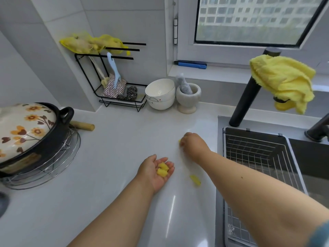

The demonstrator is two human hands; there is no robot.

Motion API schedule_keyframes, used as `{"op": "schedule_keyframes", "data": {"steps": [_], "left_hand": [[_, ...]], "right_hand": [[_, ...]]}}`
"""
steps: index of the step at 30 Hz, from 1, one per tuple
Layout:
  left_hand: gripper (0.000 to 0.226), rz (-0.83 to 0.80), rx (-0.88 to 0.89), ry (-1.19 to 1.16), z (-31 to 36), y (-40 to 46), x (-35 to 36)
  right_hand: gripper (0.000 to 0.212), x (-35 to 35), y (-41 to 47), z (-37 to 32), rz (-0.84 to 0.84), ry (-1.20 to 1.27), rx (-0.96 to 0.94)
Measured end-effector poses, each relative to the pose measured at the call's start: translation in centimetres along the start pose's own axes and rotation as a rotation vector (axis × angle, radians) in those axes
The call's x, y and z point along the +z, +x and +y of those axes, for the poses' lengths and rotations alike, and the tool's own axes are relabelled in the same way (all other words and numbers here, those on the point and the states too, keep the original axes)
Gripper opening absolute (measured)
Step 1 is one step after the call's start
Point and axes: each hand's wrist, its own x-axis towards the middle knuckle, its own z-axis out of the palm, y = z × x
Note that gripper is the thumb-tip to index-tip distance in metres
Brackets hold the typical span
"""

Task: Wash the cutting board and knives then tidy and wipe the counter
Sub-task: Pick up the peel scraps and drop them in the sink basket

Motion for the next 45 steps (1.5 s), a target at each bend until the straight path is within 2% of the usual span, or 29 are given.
{"op": "schedule_keyframes", "data": {"steps": [5, 6, 8, 10, 11, 14, 15, 18, 20, 23, 26, 28, 30, 33, 35, 38, 40, 43, 45], "left_hand": [[0.043, -0.005, -0.003, 0.032, 0.0, 0.0, 0.5], [0.043, -0.013, -0.008, 0.032, 0.0, -0.1, 0.8], [0.044, -0.038, -0.014, 0.017, -0.2, -0.2, 1.4], [0.043, -0.073, -0.021, -0.004, -0.5, -0.3, 2.0], [0.043, -0.079, -0.024, -0.002, -0.6, -0.4, 2.3], [0.043, -0.081, -0.023, 0.034, -1.0, -0.6, 2.9], [0.043, -0.083, -0.025, 0.037, -1.1, -0.6, 3.0], [0.043, -0.082, -0.031, 0.036, -1.5, -0.7, 2.8], [0.044, -0.078, -0.033, 0.039, -1.8, -0.9, 2.6], [0.044, -0.07, -0.032, 0.061, -2.2, -1.1, 2.4], [0.044, -0.07, -0.049, 0.092, -2.6, -1.4, 2.3], [0.045, -0.107, -0.074, 0.069, -3.0, -1.8, 2.2], [0.041, -0.144, -0.078, 0.028, -3.3, -2.2, 2.1], [0.036, -0.126, -0.037, -0.016, -3.2, -2.5, 1.6], [0.035, -0.1, -0.011, -0.016, -2.9, -2.7, 1.0], [0.035, -0.074, 0.006, 0.002, -2.4, -3.0, 0.1], [0.035, -0.068, 0.007, 0.017, -2.2, -3.1, -0.2], [0.036, -0.068, 0.002, 0.048, -2.1, -3.2, -0.5], [0.037, -0.072, -0.008, 0.071, -2.0, -3.0, -0.4]], "right_hand": [[0.021, -1.3, -2.1, -0.8, 0.185, 0.331, 0.072], [0.018, -2.0, -2.7, -1.3, 0.174, 0.444, 0.061], [0.012, -3.9, -3.8, -2.3, -0.006, 0.609, -0.026], [0.009, -5.4, -4.6, -2.5, -0.132, 0.496, -0.121], [0.013, -5.9, -4.8, -2.1, -0.094, 0.429, -0.113], [0.017, -7.5, -5.2, 1.0, 0.088, 0.326, 0.076], [0.018, -7.7, -5.6, 2.2, 0.062, 0.24, 0.126], [0.025, -6.6, -6.6, 4.6, -0.221, -0.079, 0.2], [0.022, -5.1, -7.1, 5.0, -0.281, -0.185, 0.2], [0.016, -4.3, -7.4, 4.3, -0.189, -0.101, 0.187], [0.011, -5.0, -7.9, 1.7, -0.012, 0.31, 0.103], [0.015, -6.0, -8.5, -0.9, -0.083, 0.467, 0.013], [0.025, -6.0, -8.8, -2.6, -0.18, 0.42, -0.034], [0.04, -5.9, -8.7, -2.6, -0.024, 0.403, 0.072], [0.038, -5.1, -8.9, -1.7, 0.047, 0.323, 0.182], [0.035, -2.1, -10.1, -1.4, -0.149, 0.089, 0.236], [0.023, -0.2, -10.5, -1.7, -0.182, 0.044, 0.223], [0.004, -0.5, -10.1, -1.6, -0.115, 0.123, 0.224], [0.011, -2.0, -9.8, -1.6, -0.029, 0.356, 0.281]]}}
